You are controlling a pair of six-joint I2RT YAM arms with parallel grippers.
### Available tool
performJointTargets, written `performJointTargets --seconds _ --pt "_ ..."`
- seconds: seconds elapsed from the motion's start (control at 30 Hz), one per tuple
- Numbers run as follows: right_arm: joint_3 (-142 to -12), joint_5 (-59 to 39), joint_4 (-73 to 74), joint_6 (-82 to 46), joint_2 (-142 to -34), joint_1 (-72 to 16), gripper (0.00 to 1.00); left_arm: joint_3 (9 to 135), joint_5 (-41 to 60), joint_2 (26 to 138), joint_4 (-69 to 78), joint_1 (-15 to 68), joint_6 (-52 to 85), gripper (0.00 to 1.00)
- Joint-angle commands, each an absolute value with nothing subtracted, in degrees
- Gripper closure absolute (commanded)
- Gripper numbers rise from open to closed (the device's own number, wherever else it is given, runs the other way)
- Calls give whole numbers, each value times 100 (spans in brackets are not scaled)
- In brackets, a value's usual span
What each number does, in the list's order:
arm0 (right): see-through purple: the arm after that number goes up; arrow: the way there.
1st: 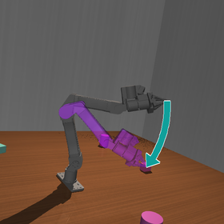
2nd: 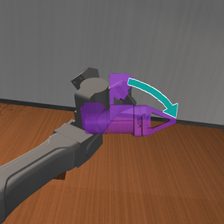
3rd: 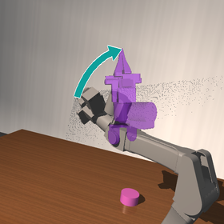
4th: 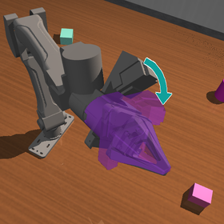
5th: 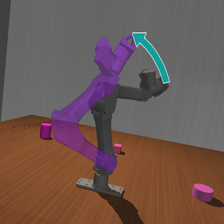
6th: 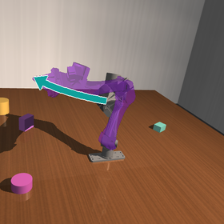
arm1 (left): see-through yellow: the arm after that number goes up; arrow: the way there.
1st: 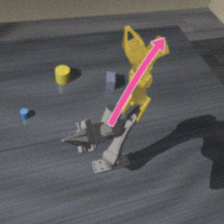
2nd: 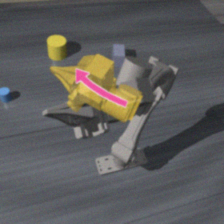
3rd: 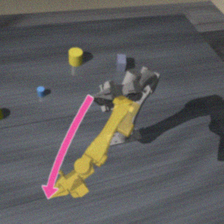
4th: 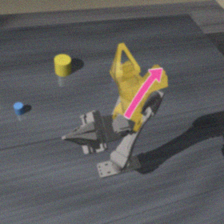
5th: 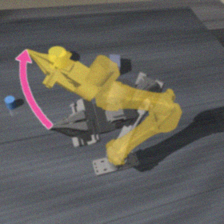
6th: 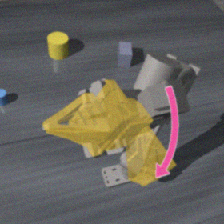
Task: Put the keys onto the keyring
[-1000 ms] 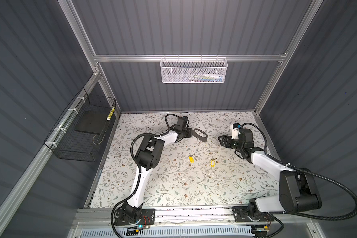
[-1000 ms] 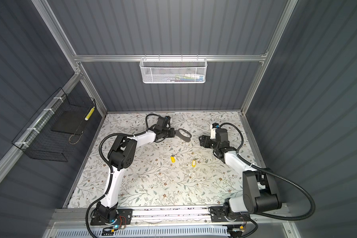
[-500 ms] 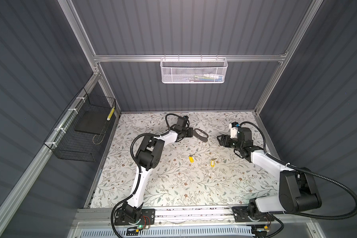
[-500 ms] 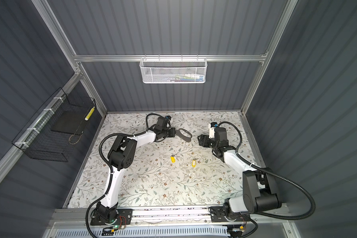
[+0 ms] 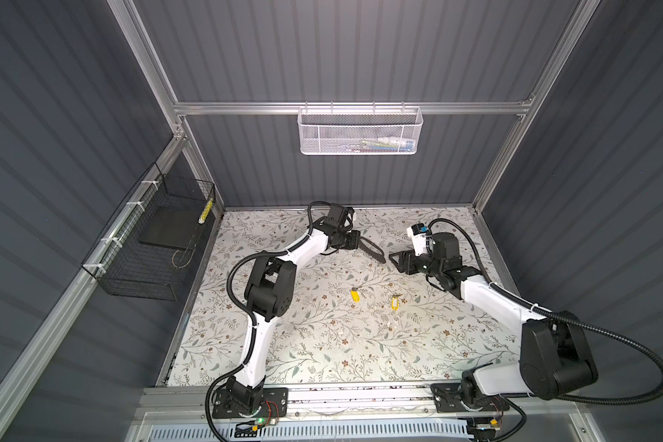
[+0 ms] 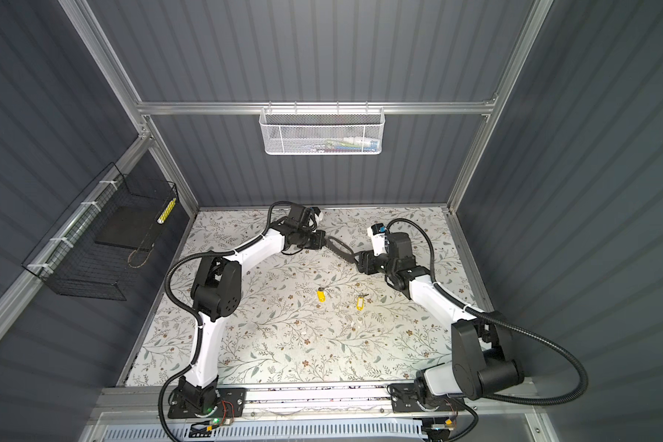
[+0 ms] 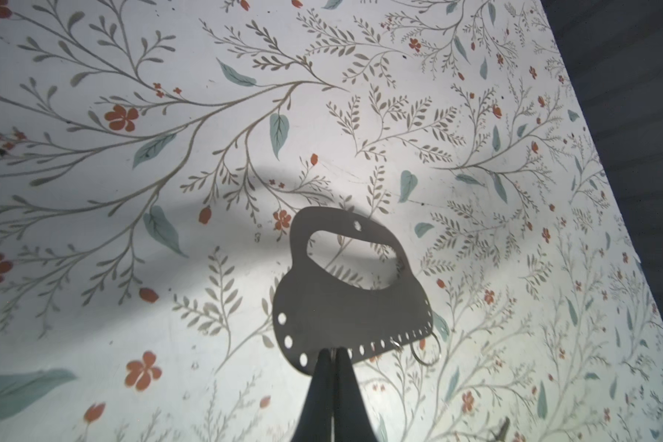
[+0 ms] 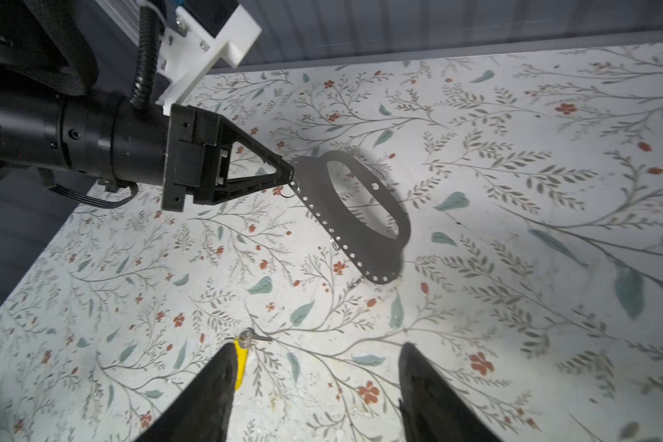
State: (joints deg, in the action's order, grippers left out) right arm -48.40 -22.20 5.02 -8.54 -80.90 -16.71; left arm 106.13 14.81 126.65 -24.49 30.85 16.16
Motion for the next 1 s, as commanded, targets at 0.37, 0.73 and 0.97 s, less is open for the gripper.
performJointTargets --seconds 0.37,0.73,0.97 --pt "-5483 -3039 568 -511 -8478 -2193 72 9861 2265 10911 -3094 3305 831 100" --pt "-5347 -3657 806 -503 -7972 -2236 57 8998 2728 9841 -1710 3322 758 100" --pt "-5326 -3705 904 -503 -7846 -2296 60 8921 3034 9679 -1546 3331 721 100"
